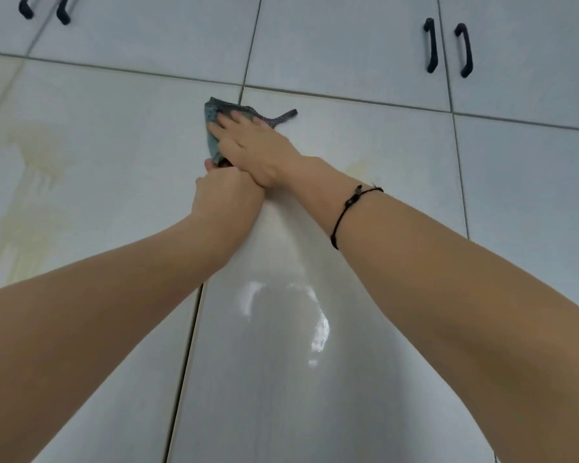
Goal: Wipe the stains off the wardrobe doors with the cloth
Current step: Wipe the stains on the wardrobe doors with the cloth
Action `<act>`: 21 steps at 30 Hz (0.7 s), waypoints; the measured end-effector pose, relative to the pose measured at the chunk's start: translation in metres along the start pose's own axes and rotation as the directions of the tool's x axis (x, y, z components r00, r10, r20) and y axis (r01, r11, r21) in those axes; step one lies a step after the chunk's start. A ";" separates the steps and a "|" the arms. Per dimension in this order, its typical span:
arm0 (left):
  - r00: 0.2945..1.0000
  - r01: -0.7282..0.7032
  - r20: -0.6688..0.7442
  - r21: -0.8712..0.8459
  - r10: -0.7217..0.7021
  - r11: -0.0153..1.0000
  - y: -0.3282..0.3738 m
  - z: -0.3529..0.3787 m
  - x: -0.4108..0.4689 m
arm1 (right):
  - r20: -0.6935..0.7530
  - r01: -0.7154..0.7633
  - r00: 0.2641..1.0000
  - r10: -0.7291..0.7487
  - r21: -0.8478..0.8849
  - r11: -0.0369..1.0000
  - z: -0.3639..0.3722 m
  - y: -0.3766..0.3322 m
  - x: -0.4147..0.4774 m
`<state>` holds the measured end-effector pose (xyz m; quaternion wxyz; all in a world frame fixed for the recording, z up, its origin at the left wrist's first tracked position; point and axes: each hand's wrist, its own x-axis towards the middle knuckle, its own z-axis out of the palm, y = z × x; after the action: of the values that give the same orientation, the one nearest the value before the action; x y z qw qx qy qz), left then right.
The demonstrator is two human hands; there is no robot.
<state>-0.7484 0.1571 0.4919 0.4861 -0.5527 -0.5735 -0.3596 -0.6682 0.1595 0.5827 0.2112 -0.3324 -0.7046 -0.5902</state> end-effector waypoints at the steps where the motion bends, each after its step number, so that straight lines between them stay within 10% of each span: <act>1: 1.000 0.017 -0.014 0.012 -0.017 1.000 0.003 0.004 -0.003 | 0.038 0.099 0.994 -0.098 -0.043 0.994 -0.002 -0.004 0.002; 8: 0.990 0.123 0.075 -0.098 -0.116 0.988 0.009 -0.011 -0.010 | -0.096 -0.452 0.883 0.459 0.090 0.887 -0.004 0.083 0.010; 14: 0.988 0.154 0.029 -0.163 -0.151 0.975 0.002 -0.009 -0.013 | 0.065 -0.007 0.998 0.005 0.034 0.999 -0.003 0.012 0.031; 18: 0.994 0.111 0.031 -0.078 -0.109 0.991 0.005 -0.009 -0.019 | -0.024 -0.317 0.948 0.319 0.051 0.947 -0.014 0.048 0.039; 21: 0.994 0.108 0.024 -0.069 -0.106 0.992 0.005 -0.006 -0.015 | -0.001 -0.166 0.986 0.166 0.052 0.985 -0.008 0.018 0.028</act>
<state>-0.7439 0.1472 0.4783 0.4406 -0.5415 -0.5941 -0.3996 -0.6756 0.1592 0.6164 0.2702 -0.3827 -0.6889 -0.5531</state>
